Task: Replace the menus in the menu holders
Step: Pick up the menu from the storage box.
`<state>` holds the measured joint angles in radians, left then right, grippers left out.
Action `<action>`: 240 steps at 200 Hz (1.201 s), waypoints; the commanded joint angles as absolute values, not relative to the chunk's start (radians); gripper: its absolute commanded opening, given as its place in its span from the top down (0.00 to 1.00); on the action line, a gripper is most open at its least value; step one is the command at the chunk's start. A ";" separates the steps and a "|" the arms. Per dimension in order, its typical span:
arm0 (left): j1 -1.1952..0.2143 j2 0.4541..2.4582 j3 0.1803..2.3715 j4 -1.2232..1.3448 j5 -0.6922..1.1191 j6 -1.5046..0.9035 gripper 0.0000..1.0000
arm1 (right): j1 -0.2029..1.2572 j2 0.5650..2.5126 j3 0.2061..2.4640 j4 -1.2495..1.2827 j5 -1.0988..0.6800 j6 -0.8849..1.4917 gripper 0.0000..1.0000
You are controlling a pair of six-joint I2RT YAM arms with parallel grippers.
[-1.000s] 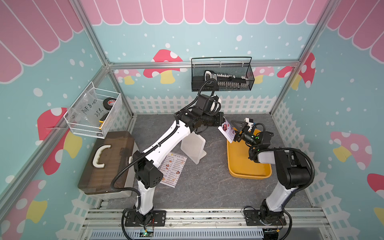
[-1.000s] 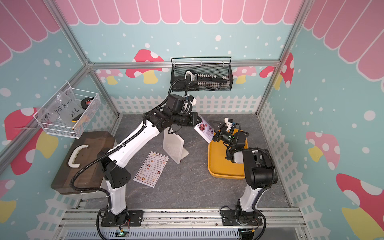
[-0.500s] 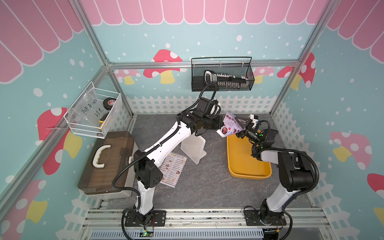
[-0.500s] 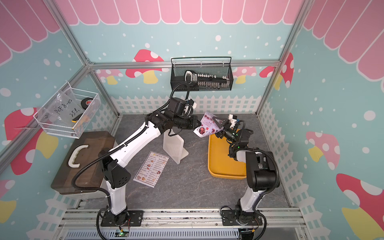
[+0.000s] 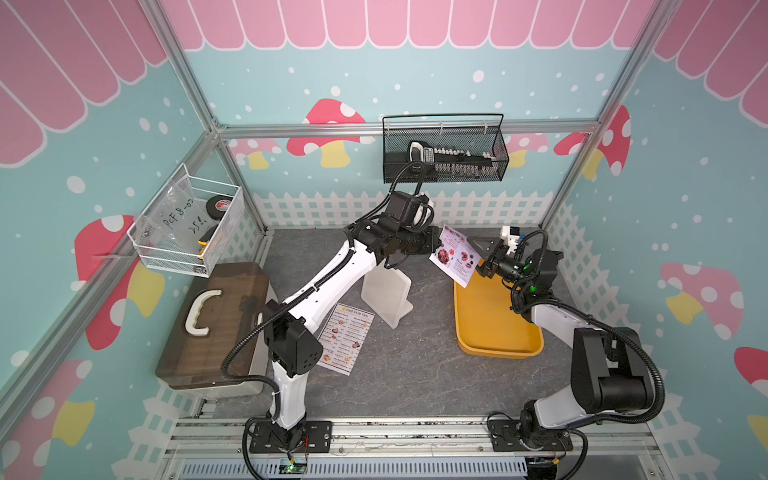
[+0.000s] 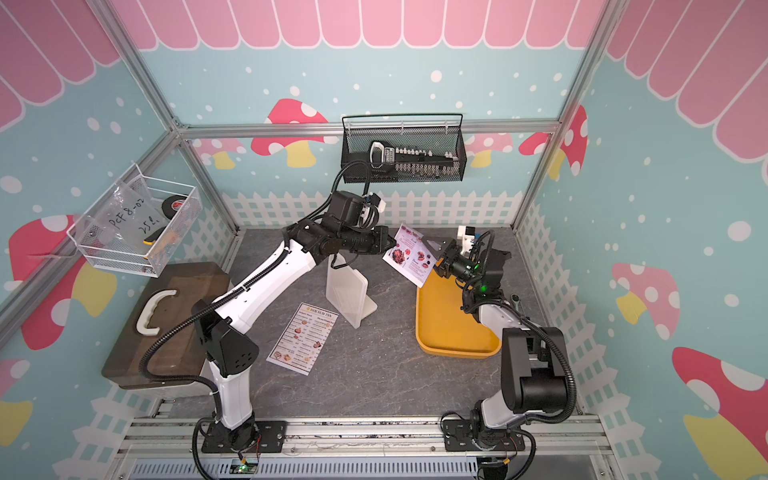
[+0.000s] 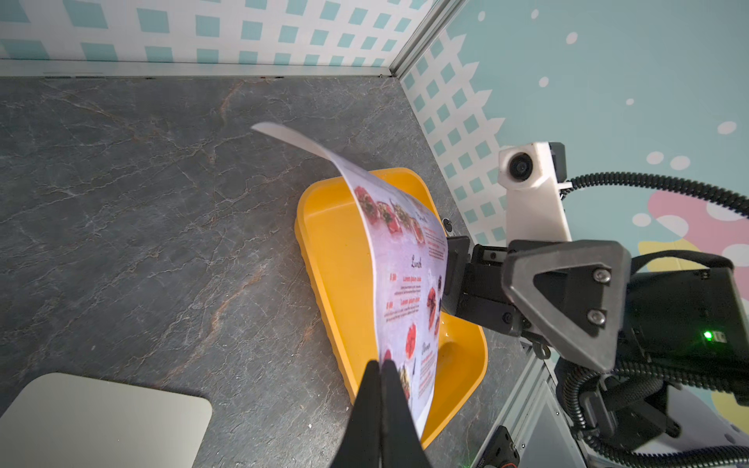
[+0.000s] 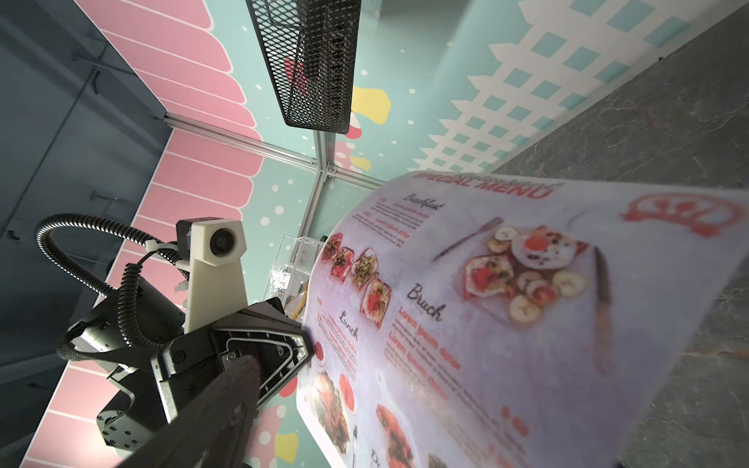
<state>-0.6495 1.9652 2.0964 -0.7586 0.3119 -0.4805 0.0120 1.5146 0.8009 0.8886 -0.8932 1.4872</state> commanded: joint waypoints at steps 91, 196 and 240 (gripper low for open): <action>-0.629 1.896 2.041 -0.781 0.318 -0.421 1.00 | -0.012 1.438 0.844 0.676 -0.906 1.310 0.28; -0.617 1.882 2.008 -0.753 0.314 -0.436 1.00 | -0.014 1.401 0.842 0.671 -0.867 1.298 0.44; -0.616 1.881 1.999 -0.742 0.313 -0.437 1.00 | -0.014 1.383 0.832 0.667 -0.863 1.295 0.54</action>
<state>-0.6220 1.9194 2.0117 -0.7578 0.3107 -0.4412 -0.0097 1.4166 0.8188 0.6502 -0.8707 1.2964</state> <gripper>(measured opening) 0.048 0.468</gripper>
